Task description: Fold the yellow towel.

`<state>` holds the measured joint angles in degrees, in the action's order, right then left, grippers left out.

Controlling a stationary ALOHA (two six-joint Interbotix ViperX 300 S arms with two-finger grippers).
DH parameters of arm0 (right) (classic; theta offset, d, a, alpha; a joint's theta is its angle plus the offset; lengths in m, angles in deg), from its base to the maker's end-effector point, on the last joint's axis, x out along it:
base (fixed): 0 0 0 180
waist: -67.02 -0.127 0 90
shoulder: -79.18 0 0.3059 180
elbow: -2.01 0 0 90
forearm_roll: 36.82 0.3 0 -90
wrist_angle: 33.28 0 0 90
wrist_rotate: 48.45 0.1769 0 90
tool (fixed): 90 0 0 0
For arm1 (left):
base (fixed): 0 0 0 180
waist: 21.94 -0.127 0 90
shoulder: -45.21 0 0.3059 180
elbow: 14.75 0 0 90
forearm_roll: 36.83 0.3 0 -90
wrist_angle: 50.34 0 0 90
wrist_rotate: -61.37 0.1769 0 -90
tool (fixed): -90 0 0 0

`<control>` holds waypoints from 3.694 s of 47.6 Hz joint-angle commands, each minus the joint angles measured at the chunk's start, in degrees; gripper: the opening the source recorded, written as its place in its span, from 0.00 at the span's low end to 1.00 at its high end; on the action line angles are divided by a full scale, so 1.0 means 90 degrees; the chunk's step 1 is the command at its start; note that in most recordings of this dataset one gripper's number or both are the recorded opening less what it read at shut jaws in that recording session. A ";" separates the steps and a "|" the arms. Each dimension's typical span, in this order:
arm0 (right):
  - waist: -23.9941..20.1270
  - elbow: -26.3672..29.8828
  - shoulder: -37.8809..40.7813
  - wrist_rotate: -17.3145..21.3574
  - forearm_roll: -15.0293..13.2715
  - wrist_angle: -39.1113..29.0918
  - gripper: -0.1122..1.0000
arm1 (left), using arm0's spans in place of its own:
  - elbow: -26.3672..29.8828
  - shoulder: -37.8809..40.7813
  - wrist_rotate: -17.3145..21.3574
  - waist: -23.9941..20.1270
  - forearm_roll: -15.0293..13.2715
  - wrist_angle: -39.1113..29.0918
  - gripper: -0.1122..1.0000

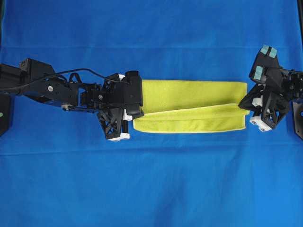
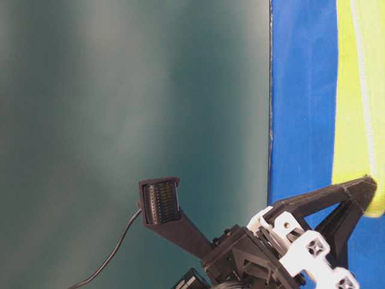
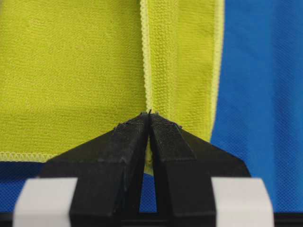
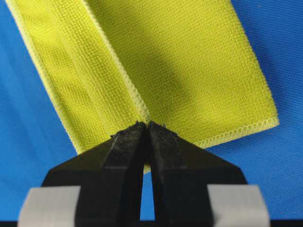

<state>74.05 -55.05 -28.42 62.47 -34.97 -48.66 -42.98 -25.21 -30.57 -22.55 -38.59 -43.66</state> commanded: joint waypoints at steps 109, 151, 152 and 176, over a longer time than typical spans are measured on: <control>0.1738 0.0264 0.1885 0.0156 -0.1689 0.0889 0.36 | 0.0059 0.0488 0.0410 -0.1436 0.0010 -0.0303 0.34; 0.1729 0.0859 -0.1055 0.0146 -0.1699 -0.1270 0.12 | 0.0127 -0.1816 0.0371 -0.1328 0.0010 -0.1719 0.14; 0.1738 0.0869 -0.1143 0.0146 -0.1699 -0.1338 0.12 | 0.0127 -0.1875 0.0371 -0.1328 0.0010 -0.1719 0.14; 0.1758 0.0977 -0.1758 0.0205 -0.1875 -0.1777 0.12 | 0.0176 -0.1973 0.0303 -0.1006 0.0010 -0.1650 0.14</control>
<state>89.52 -47.49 -45.12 64.14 -50.62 -64.92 -42.63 -42.00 -27.75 -32.48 -38.59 -58.78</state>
